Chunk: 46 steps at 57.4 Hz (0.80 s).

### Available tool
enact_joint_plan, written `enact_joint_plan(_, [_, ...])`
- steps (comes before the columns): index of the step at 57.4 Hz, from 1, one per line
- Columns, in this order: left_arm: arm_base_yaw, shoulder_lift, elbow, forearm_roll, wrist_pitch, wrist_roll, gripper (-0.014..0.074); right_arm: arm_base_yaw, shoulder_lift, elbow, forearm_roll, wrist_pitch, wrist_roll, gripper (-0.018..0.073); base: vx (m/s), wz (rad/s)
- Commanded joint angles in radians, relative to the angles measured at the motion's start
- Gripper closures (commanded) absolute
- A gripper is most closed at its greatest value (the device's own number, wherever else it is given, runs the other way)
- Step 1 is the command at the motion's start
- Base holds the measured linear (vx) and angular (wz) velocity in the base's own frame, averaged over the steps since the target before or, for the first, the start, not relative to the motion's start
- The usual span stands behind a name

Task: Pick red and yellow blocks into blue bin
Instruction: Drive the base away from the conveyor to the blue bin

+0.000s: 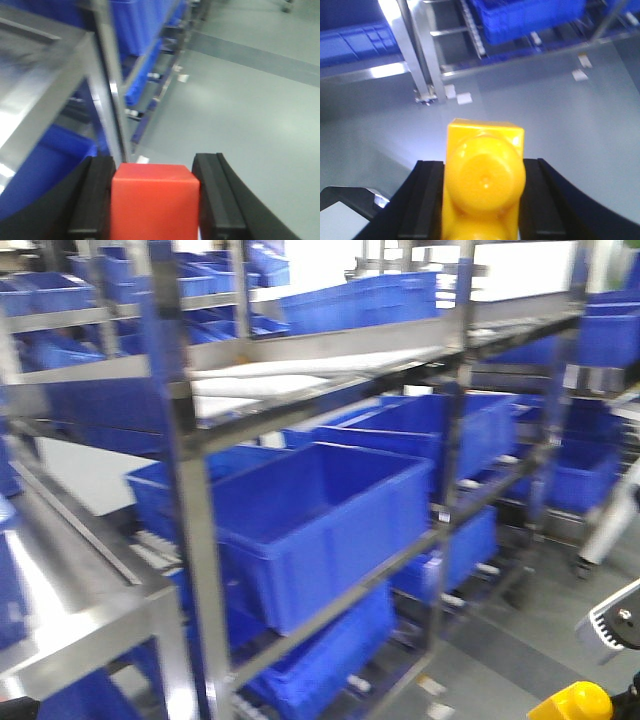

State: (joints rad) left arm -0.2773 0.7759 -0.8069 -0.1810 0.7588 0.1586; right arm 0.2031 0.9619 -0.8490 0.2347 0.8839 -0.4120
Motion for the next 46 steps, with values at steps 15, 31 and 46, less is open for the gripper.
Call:
enact_joint_plan(15, [-0.007, -0.007, -0.028, -0.015, -0.068, -0.003, 0.0326, -0.003, -0.013, -0.028, 0.010, -0.051, -0.005, 0.0302, 0.17, 0.62])
enact_joint_plan(31, [-0.007, -0.007, -0.028, -0.015, -0.068, -0.003, 0.0326, -0.003, -0.013, -0.028, 0.010, -0.051, -0.005, 0.0302, 0.12, 0.71])
enact_joint_plan(46, [-0.007, -0.007, -0.028, -0.015, -0.068, -0.003, 0.0326, -0.003, -0.013, -0.028, 0.010, -0.051, -0.005, 0.0302, 0.07, 0.66])
